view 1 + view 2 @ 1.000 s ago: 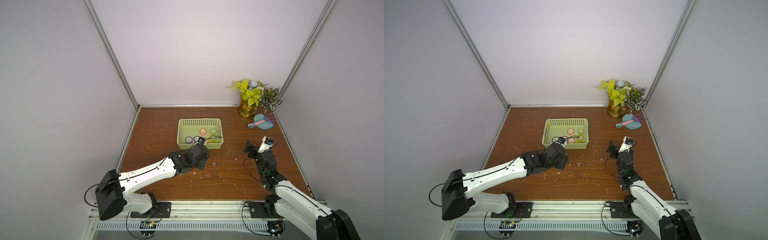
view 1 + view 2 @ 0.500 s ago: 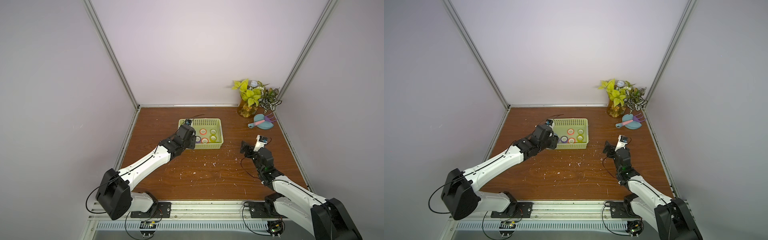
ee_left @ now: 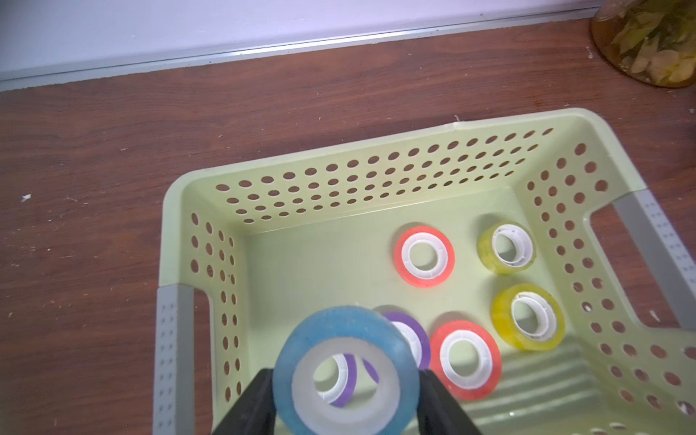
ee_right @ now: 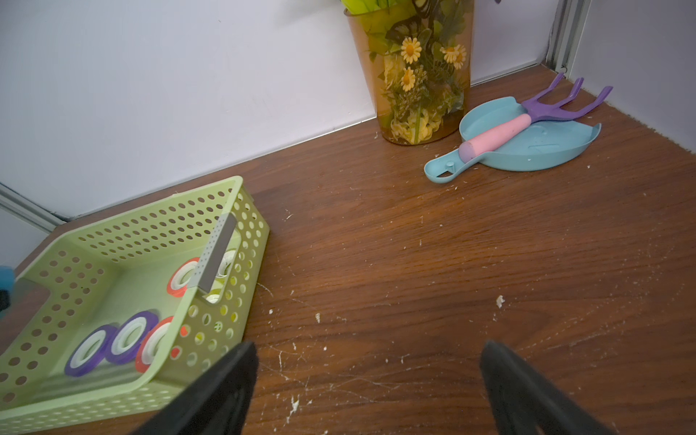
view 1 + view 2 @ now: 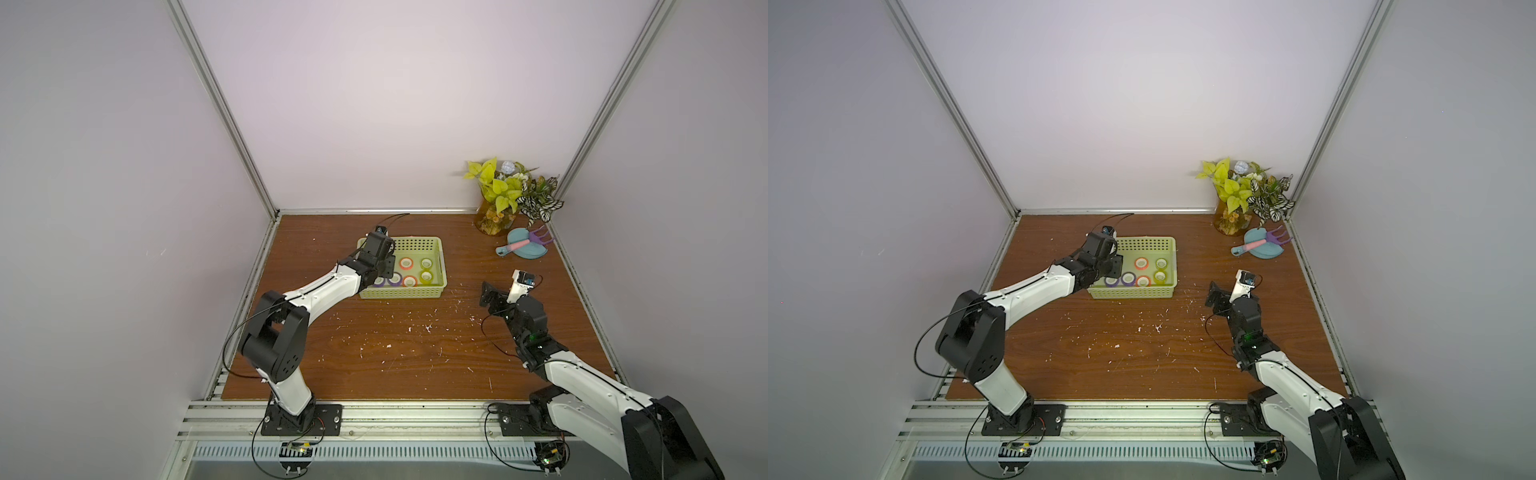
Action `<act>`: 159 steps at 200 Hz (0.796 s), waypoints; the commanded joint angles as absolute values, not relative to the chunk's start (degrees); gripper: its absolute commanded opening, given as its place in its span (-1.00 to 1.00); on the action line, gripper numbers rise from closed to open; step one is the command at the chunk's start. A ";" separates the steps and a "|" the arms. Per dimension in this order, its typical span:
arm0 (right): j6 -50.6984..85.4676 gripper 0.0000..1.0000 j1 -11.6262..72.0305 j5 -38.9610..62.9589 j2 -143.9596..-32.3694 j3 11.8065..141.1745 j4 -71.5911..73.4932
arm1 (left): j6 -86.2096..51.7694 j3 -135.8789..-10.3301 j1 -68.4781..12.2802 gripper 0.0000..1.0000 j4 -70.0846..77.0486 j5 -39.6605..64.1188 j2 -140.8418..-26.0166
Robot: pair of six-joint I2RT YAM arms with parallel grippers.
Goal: Put the transparent tape into the storage box
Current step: Place the tape in the storage box.
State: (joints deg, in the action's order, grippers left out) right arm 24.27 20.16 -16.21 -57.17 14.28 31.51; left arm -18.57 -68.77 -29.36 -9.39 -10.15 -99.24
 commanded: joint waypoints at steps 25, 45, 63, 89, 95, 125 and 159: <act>24.08 0.98 20.09 -16.20 -57.02 16.26 33.88 | -17.68 -75.87 -28.25 0.11 -9.76 -12.77 -107.14; 24.07 0.98 20.08 -16.31 -56.82 16.26 33.84 | -17.76 -78.38 -28.21 0.11 -10.92 -13.62 -110.24; 24.08 0.98 20.06 -16.35 -56.60 16.26 33.74 | -17.92 -79.83 -28.14 0.11 -11.41 -13.93 -112.45; 24.03 0.98 20.04 -16.43 -56.34 16.13 33.71 | -18.06 -80.84 -28.03 0.12 -11.69 -13.92 -114.67; 24.08 0.98 20.07 -16.37 -56.37 16.14 33.75 | -18.06 -80.86 -27.99 0.12 -11.61 -13.89 -115.07; 24.08 0.98 20.08 -16.35 -56.26 16.16 33.65 | -18.37 -81.12 -27.91 0.18 -11.60 -13.97 -116.43; 24.03 0.98 20.04 -16.41 -56.12 16.16 33.60 | -18.53 -81.38 -27.82 0.23 -11.75 -13.80 -116.83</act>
